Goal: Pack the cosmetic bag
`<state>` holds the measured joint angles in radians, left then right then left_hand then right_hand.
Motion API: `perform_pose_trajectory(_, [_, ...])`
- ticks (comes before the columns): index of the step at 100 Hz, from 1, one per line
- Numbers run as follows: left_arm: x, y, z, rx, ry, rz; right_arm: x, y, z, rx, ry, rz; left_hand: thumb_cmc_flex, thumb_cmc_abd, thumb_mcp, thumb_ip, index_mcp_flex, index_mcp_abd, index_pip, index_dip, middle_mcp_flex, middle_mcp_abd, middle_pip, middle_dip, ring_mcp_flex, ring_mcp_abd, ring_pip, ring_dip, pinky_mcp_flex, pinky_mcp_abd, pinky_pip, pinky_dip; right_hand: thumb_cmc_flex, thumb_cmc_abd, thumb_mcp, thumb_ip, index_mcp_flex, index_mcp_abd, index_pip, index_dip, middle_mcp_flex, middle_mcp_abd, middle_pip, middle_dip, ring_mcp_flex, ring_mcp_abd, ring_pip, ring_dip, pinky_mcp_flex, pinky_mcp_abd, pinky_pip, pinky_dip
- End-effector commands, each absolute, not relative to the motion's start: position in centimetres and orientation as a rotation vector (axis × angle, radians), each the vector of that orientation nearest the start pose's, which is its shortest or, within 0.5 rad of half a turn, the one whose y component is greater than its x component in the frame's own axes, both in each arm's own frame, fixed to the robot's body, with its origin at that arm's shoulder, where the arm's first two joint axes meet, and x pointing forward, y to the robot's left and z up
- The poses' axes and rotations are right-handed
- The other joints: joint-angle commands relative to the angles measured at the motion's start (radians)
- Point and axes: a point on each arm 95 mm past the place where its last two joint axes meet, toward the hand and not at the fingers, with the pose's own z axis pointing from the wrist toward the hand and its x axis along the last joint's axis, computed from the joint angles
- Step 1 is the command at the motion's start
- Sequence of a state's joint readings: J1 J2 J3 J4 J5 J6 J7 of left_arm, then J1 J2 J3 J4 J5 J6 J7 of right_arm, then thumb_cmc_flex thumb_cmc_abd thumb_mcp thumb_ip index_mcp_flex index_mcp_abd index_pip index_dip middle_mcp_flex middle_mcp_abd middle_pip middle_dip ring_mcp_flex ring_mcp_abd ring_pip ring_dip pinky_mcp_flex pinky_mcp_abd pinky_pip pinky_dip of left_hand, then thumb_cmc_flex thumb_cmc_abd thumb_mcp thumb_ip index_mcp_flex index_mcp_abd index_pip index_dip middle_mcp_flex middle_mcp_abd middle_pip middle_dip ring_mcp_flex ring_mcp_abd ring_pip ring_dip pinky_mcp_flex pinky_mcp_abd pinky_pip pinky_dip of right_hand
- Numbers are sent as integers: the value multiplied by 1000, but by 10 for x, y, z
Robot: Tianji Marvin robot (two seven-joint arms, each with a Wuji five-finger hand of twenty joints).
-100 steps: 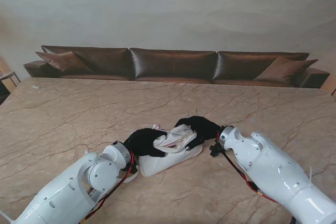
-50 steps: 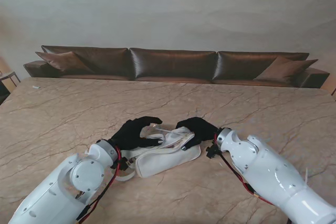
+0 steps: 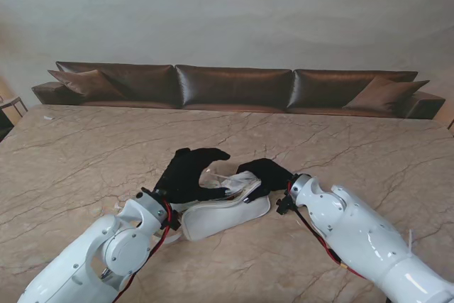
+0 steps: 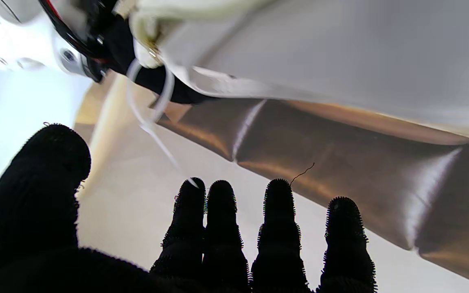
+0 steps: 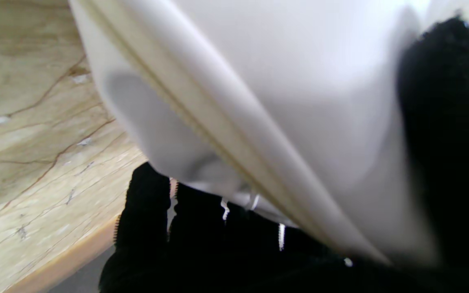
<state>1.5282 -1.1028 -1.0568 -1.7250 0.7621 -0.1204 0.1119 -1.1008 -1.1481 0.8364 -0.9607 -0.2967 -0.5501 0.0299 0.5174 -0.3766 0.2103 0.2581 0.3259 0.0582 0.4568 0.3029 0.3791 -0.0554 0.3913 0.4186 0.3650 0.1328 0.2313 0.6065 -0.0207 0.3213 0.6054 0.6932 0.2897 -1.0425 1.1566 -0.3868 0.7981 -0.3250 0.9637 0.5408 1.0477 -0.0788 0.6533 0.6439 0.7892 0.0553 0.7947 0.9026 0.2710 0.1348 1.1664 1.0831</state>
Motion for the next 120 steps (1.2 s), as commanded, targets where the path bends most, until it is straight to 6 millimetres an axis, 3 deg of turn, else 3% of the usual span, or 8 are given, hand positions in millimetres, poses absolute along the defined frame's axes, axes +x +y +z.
perform_pose_trajectory(1, [372,-95,-281,-1118,1487,-1976,465,40,-389,1582,1690,2058,9,-27,-19,-7,35,1,-39,-12,-23,-1,-8,2,-10,-3,4,10,-8,-28,-15,13,204,216,232,93,130,-150,61,20,125,-42,96,25,31,-7,41,24,-4,2,19,16])
perform_pose_trajectory(25, [372,-118,-292,-1015,1538,-1929,464,39,-390,1584,1685,2057,60,1,4,18,127,-63,84,45,79,-31,64,84,75,4,94,121,25,-24,77,60,205,217,232,92,131,-150,61,22,124,-40,99,27,27,-6,43,29,-5,4,19,16])
perform_pose_trajectory(39, [375,-127,-299,-1062,1517,-1944,463,38,-390,1585,1686,2057,234,-48,111,33,215,-258,363,195,141,-51,111,149,100,6,139,191,6,-39,118,70,205,222,228,90,130,-151,60,23,121,-40,100,28,27,-6,45,32,-5,7,18,17])
perform_pose_trajectory(54, [380,-130,-302,-1059,1497,-1919,462,38,-391,1589,1682,2062,237,58,312,149,309,-380,610,393,238,-83,73,374,130,-4,187,225,9,-49,161,82,207,233,223,87,123,-152,58,24,116,-40,102,32,23,-5,45,35,-6,7,18,18])
perform_pose_trajectory(63, [381,-131,-302,-1108,1491,-1933,462,38,-392,1594,1687,2061,206,126,391,218,329,-329,633,518,224,-86,67,402,85,-9,185,226,-38,-79,152,76,217,255,213,85,116,-160,60,39,106,-44,105,39,18,-7,44,39,-9,5,15,18])
perform_pose_trajectory(90, [382,-125,-302,-1252,1586,-1927,462,38,-395,1628,1685,2057,359,216,298,179,459,-207,730,570,166,-79,69,359,-53,-30,166,220,-66,-146,9,26,320,352,184,79,145,-165,6,300,90,-51,158,89,25,-2,111,115,-10,-2,29,38])
perform_pose_trajectory(110, [383,-110,-297,-1345,1730,-1931,462,33,-397,1644,1657,2017,378,301,204,201,497,-227,733,693,67,-93,84,281,-185,-63,122,193,-88,-236,-334,181,358,388,159,90,150,-157,30,395,84,-54,199,124,38,8,161,174,-1,3,55,45])
perform_pose_trajectory(120, [384,-102,-295,-1408,1781,-1936,463,30,-397,1648,1653,1996,419,332,141,194,512,-207,731,699,22,-85,97,191,-235,-71,100,179,-61,-251,-430,80,358,396,152,90,148,-160,26,400,81,-55,201,125,39,7,166,178,0,4,59,46])
